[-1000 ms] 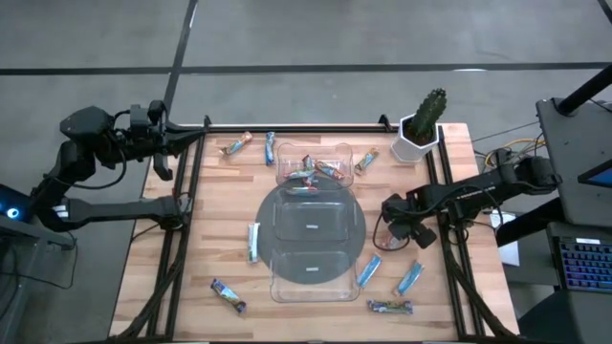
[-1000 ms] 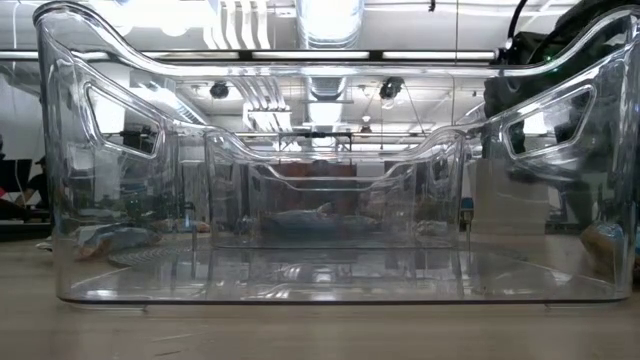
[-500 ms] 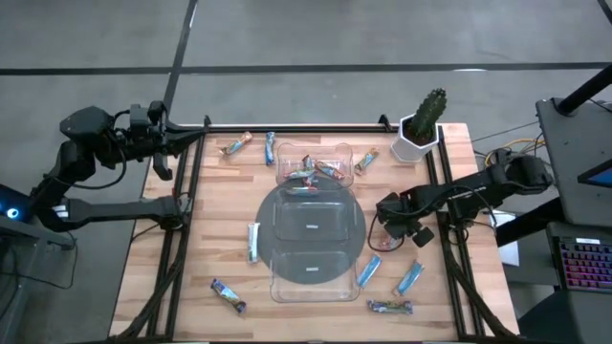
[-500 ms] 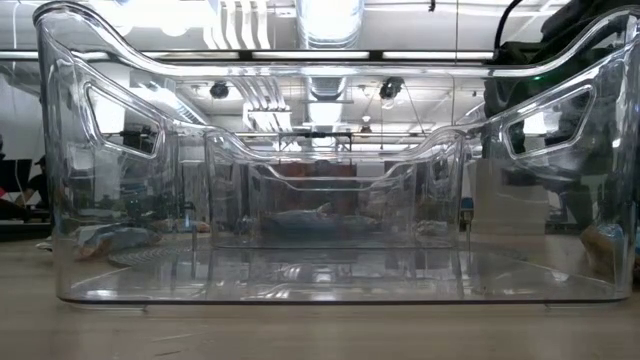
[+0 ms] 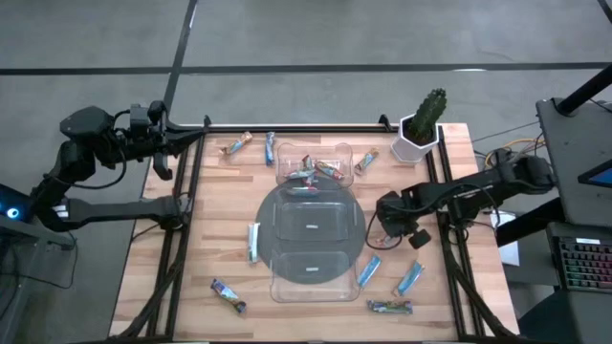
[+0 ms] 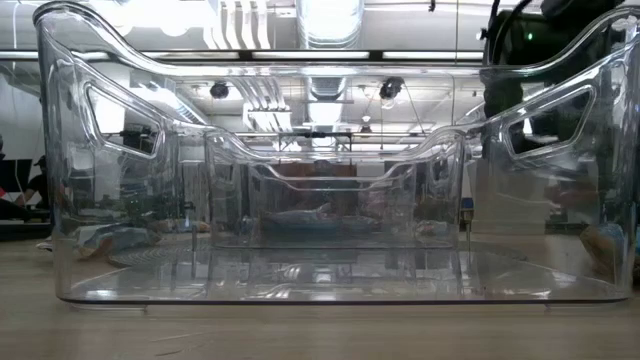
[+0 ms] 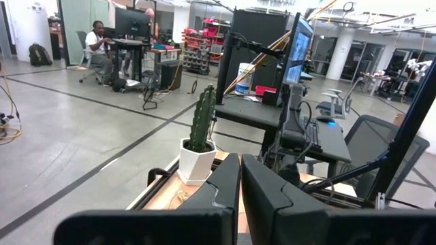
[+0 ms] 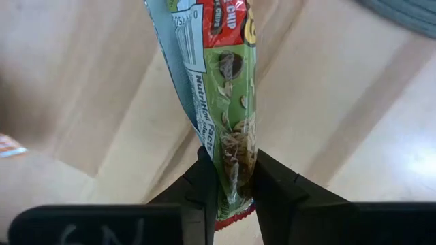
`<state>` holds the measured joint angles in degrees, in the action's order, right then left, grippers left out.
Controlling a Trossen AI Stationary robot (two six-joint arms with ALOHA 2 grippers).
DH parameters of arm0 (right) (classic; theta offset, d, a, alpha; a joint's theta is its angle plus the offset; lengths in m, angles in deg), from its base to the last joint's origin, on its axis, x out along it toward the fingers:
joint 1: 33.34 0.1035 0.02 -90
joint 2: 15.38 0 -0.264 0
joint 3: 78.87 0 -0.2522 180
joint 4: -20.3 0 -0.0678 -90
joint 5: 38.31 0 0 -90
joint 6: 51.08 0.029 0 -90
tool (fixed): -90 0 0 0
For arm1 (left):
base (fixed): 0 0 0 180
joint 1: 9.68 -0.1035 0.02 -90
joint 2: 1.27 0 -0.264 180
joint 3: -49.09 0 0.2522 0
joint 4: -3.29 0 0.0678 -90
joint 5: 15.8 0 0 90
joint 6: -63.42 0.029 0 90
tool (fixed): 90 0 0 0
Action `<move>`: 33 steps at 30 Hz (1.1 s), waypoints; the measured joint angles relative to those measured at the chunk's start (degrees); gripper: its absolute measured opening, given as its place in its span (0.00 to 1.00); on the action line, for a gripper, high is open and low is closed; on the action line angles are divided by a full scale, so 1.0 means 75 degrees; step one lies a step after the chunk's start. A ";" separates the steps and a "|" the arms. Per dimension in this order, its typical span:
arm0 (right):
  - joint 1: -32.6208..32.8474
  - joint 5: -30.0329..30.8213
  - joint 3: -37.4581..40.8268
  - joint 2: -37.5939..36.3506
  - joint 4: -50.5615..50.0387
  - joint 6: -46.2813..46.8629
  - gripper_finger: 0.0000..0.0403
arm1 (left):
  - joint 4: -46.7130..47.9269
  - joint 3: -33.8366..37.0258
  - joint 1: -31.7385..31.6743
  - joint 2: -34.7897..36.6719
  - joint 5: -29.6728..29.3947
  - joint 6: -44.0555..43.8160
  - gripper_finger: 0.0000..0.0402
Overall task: Pick and place Granola Bars by type
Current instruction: Put the red granola bar into the top transparent bin
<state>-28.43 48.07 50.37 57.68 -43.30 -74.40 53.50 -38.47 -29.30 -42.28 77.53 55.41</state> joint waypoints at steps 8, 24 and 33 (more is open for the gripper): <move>-0.0202 0.0198 -0.1202 -0.0382 -0.1179 0.0642 0.15 | 0.0000 0.0000 0.0001 0.0000 0.0003 0.0003 0.00; -0.2320 0.0484 -0.3997 -0.0515 -0.0501 0.1456 0.15 | -0.0001 0.0000 0.0002 0.0000 0.0001 0.0066 0.00; -0.3803 -0.0636 -0.4630 0.0634 0.0956 0.1147 0.15 | -0.0003 0.0000 0.0001 0.0000 0.0003 0.0105 0.00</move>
<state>-56.96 43.29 15.65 62.44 -36.12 -65.80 53.48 -38.47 -29.29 -42.28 77.55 56.20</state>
